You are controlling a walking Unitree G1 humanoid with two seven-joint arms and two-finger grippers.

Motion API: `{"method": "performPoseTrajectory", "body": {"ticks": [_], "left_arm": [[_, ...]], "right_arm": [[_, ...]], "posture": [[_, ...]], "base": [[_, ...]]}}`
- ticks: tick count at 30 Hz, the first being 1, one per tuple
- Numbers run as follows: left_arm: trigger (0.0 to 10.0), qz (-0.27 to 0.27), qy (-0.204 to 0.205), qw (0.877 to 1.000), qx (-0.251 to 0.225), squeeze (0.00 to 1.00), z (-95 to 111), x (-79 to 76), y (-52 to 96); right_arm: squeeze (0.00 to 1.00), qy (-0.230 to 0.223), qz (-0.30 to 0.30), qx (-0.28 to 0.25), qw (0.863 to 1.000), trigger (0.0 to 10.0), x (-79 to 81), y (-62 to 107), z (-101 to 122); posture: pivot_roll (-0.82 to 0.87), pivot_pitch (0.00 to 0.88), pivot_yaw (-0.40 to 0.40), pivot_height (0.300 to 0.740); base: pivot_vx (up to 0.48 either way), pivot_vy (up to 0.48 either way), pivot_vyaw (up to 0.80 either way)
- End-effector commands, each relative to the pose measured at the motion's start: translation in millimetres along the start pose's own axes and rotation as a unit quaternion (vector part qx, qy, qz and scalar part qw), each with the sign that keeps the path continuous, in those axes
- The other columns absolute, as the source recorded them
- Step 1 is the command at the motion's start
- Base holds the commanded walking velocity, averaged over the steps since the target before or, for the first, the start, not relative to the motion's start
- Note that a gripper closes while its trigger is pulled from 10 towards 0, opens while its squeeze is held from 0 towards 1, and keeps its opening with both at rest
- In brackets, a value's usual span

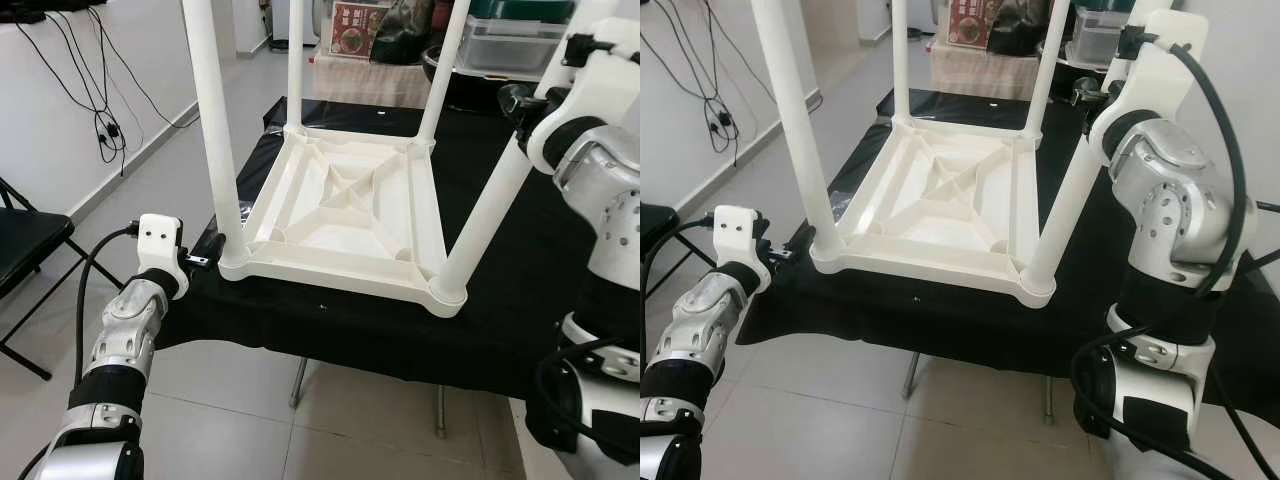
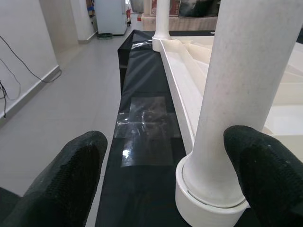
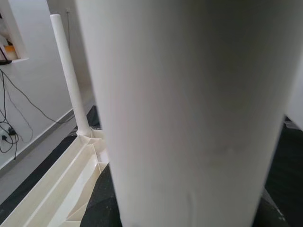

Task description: Building children table

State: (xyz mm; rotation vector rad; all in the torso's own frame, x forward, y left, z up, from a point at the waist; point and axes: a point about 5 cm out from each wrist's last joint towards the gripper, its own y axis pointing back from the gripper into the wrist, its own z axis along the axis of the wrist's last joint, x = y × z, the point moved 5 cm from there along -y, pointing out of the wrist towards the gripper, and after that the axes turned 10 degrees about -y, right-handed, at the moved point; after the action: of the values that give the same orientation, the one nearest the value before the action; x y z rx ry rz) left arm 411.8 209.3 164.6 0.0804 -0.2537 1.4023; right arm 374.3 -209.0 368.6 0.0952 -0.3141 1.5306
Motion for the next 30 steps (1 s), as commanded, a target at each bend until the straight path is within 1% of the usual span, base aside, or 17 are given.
{"method": "performPoseTrajectory", "body": {"ticks": [1,5,6,10,13,17,22,23,24,25,26,28,30], "left_arm": [[10.0,-0.046,0.011,0.999,-0.013,1.00,6.2,-19.1,-7.6],[10.0,-0.061,0.015,0.998,-0.028,1.00,12.1,-21.5,-8.9],[10.0,-0.074,0.018,0.996,-0.040,1.00,17.2,-24.5,-8.8],[10.0,-0.095,0.014,0.994,-0.056,1.00,24.4,-30.5,-7.3],[10.0,-0.096,0.011,0.994,-0.058,1.00,25.3,-31.0,-7.3],[10.0,-0.103,0.011,0.992,-0.069,1.00,32.9,-33.2,-8.9],[10.0,-0.093,-0.003,0.993,-0.072,1.00,36.5,-31.1,-11.7],[10.0,-0.072,-0.012,0.996,-0.057,0.19,32.5,-25.4,-15.1],[10.0,-0.058,-0.018,0.997,-0.046,0.19,29.7,-21.2,-17.3],[10.0,-0.058,-0.018,0.997,-0.046,0.19,29.7,-21.2,-17.3],[10.0,-0.047,-0.024,0.998,-0.034,0.00,26.0,-18.3,-19.4],[10.0,-0.039,-0.034,0.999,-0.013,0.00,19.3,-18.1,-21.8],[10.0,-0.040,-0.031,0.999,-0.008,0.00,17.1,-20.2,-22.2]], "right_arm": [[0.00,-0.022,0.024,0.051,0.998,10.0,9.0,-3.2,-23.7],[0.00,-0.023,0.026,0.053,0.998,10.0,10.4,-3.1,-24.0],[0.00,-0.024,0.027,0.053,0.998,10.0,11.2,-3.0,-24.2],[0.00,-0.027,0.029,0.055,0.998,10.0,12.7,-2.8,-25.1],[0.00,-0.027,0.029,0.055,0.998,10.0,12.8,-2.8,-25.2],[0.00,-0.029,0.031,0.055,0.998,10.0,13.9,-3.0,-25.6],[0.00,-0.030,0.032,0.055,0.998,10.0,14.7,-3.2,-25.4],[0.00,-0.031,0.032,0.054,0.998,10.0,14.5,-3.3,-25.0],[0.00,-0.031,0.032,0.054,0.998,10.0,14.2,-3.2,-24.7],[0.00,-0.031,0.032,0.054,0.998,10.0,14.2,-3.2,-24.7],[0.00,-0.031,0.032,0.053,0.998,10.0,13.9,-3.1,-23.8],[0.00,-0.031,0.031,0.048,0.998,10.0,13.7,-3.0,-20.6],[0.00,-0.030,0.031,0.045,0.998,10.0,13.5,-3.1,-18.4]], "posture": [[-0.19,0.153,-0.066,0.740],[-0.18,0.149,-0.068,0.740],[-0.18,0.146,-0.066,0.740],[-0.18,0.142,-0.065,0.740],[-0.18,0.142,-0.065,0.740],[-0.18,0.141,-0.061,0.740],[-0.18,0.143,-0.059,0.740],[-0.18,0.145,-0.059,0.740],[-0.18,0.145,-0.059,0.740],[-0.18,0.145,-0.059,0.740],[-0.18,0.143,-0.058,0.740],[-0.18,0.143,-0.056,0.740],[-0.18,0.142,-0.053,0.740]], "base": [[0.000,0.000,0.00],[0.000,0.000,0.00],[0.000,0.000,0.00],[0.000,0.000,0.00],[0.000,0.000,0.00],[0.000,0.000,0.00],[0.000,0.000,0.00],[0.000,0.000,0.00],[0.000,0.000,0.00],[0.000,0.000,0.00],[0.000,0.000,0.00],[0.000,0.000,0.00],[0.000,0.000,0.00]]}}
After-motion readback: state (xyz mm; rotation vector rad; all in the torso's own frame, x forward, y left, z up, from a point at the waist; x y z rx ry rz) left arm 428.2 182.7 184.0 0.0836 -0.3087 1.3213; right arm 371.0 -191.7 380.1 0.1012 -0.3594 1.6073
